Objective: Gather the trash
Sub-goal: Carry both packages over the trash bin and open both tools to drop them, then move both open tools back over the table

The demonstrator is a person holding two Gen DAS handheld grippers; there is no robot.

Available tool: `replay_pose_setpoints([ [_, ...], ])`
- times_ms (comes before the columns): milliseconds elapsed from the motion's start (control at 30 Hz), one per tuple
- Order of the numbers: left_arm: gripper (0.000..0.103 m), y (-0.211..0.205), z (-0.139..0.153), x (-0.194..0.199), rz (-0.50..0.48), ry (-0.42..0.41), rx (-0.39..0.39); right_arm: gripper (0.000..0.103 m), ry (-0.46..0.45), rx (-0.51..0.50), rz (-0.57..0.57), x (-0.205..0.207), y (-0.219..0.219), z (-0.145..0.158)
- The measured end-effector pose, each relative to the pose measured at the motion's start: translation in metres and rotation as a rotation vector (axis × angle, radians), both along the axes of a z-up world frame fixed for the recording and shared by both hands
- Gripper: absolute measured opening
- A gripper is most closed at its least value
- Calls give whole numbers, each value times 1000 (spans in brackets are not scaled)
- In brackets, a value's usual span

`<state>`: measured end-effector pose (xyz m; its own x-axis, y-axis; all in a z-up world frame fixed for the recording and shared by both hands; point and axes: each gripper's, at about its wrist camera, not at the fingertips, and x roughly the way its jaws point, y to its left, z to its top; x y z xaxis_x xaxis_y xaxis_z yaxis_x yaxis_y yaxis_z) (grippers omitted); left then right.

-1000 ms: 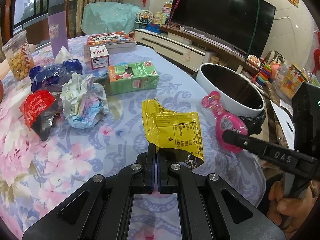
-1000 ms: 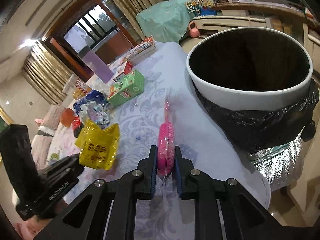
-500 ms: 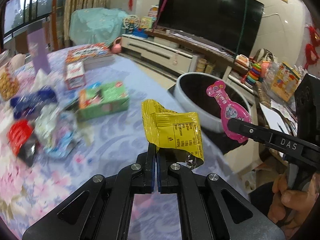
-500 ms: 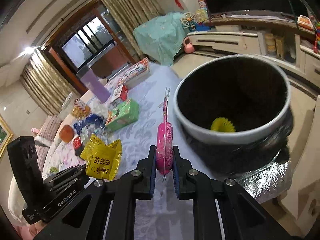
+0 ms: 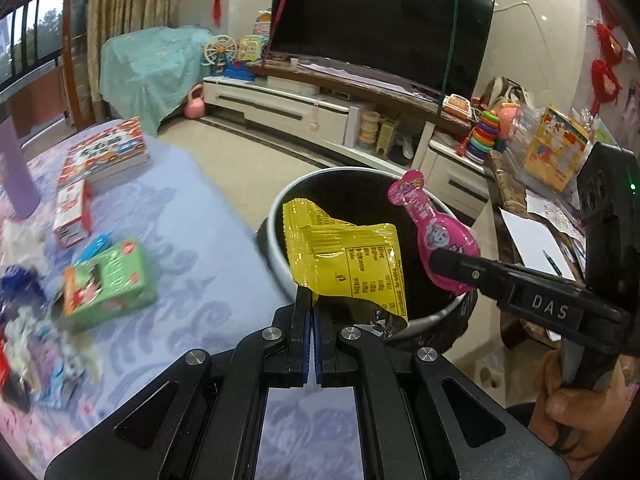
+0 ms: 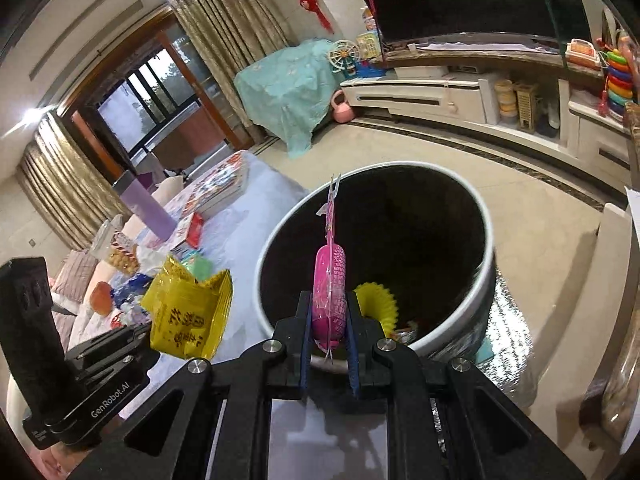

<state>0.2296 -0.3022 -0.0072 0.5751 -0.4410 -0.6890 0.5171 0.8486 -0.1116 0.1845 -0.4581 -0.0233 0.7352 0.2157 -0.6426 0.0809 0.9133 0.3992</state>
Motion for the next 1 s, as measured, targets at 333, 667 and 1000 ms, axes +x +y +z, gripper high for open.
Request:
replay_pose_setpoints([
  [333, 1, -30, -10, 19, -21, 33, 29, 15, 16, 5, -22, 12, -21, 0],
  [667, 20, -36, -16, 26, -26, 55, 36, 19, 42, 8, -35, 23, -34, -4],
  [1000, 58, -8, -16, 13, 27, 51, 16, 52, 18, 19, -83, 14, -39, 3],
])
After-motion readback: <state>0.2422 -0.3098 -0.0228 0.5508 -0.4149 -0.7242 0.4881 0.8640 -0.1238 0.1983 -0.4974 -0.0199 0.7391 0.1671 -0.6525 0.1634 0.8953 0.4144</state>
